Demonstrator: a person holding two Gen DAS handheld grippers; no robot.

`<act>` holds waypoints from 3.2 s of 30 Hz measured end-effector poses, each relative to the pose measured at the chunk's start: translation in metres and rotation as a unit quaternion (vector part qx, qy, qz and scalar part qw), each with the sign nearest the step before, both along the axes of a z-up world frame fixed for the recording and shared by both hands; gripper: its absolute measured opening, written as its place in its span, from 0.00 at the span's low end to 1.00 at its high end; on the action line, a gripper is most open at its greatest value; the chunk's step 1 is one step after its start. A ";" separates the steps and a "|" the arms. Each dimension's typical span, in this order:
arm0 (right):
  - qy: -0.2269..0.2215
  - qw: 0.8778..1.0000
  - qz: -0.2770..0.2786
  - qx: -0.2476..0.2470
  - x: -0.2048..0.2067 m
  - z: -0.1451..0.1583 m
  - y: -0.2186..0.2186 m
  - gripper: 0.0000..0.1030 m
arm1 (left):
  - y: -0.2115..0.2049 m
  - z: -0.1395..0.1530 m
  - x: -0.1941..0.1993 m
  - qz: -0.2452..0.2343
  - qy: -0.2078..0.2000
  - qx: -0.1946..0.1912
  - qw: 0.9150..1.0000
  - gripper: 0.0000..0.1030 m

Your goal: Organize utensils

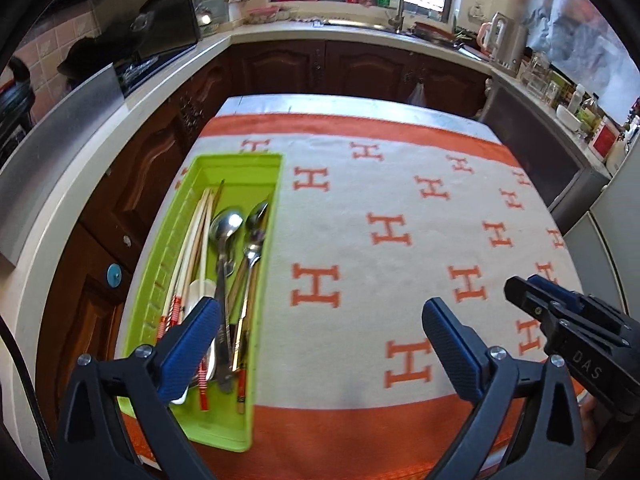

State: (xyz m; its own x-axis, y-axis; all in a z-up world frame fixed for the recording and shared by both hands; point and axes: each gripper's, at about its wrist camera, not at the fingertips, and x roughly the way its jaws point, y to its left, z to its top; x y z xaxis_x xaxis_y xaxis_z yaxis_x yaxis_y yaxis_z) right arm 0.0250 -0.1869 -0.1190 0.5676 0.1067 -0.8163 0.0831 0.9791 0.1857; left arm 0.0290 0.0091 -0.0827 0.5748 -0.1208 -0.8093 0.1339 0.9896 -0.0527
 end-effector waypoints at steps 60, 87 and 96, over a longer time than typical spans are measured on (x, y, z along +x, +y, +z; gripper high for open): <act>-0.088 0.995 -0.026 -0.043 -0.053 0.119 -0.014 0.65 | -0.033 0.081 -0.030 0.031 -0.063 0.017 0.997 0.99; -0.085 0.995 -0.027 -0.041 -0.052 0.116 -0.016 0.65 | -0.033 0.078 -0.031 0.031 -0.061 0.018 0.997 0.99; -0.084 0.995 -0.027 -0.039 -0.053 0.114 -0.016 0.65 | -0.033 0.077 -0.032 0.032 -0.059 0.018 0.998 0.99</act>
